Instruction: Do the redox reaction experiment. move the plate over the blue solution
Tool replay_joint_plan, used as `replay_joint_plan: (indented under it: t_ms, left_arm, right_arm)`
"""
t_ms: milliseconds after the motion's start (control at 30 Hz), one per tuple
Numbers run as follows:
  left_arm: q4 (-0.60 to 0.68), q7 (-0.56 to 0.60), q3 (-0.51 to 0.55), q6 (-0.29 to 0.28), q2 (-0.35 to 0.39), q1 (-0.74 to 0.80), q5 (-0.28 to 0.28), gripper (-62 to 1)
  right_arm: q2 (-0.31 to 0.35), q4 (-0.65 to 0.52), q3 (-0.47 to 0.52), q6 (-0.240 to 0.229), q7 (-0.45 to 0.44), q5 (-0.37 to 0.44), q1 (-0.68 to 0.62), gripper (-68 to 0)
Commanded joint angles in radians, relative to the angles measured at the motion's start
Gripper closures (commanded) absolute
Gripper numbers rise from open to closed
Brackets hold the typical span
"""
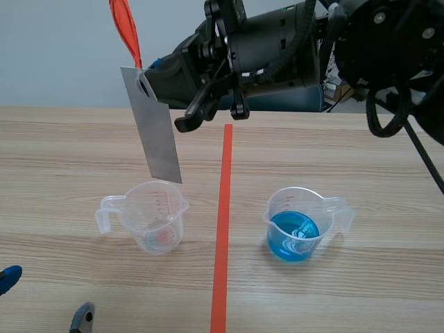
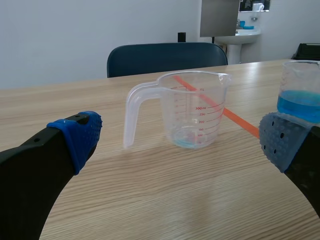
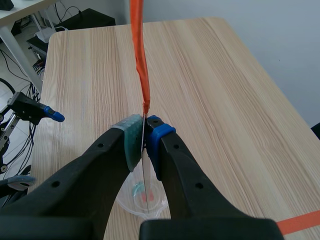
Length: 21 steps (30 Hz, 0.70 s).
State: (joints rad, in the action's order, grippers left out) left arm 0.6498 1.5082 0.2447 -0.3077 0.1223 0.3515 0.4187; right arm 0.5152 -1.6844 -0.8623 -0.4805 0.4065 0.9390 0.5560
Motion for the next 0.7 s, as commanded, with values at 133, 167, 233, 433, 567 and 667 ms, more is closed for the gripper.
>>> replay_joint_plan:
  t_ms: [133,167,233,433,567,667]
  left_arm:
    - [0.006,0.046,0.003,0.000,0.009,0.000,-0.010,-62.3]
    - [0.006,0.046,0.003,-0.001,0.009,0.000,-0.010,-62.3]
    - [0.006,0.046,0.003,-0.001,0.009,0.000,-0.010,-62.3]
    - [0.006,0.046,0.003,-0.001,0.009,0.000,-0.010,-62.3]
    - [0.006,0.046,0.003,-0.001,0.009,0.000,-0.010,-62.3]
    - [0.006,0.046,0.003,-0.001,0.009,0.000,-0.010,-62.3]
  right_arm:
    - [0.044,-0.016,0.008,-0.026,-0.062,0.019,0.028,-0.6]
    - [0.045,-0.016,0.008,-0.026,-0.063,0.019,0.028,-0.6]
    - [0.044,-0.016,0.008,-0.026,-0.063,0.019,0.028,-0.6]
    - [0.044,-0.016,0.003,-0.026,-0.077,0.019,0.028,-0.6]
    - [0.044,-0.016,0.003,-0.026,-0.080,0.019,0.028,-0.6]
    - [0.044,-0.016,0.003,-0.026,-0.080,0.019,0.028,-0.6]
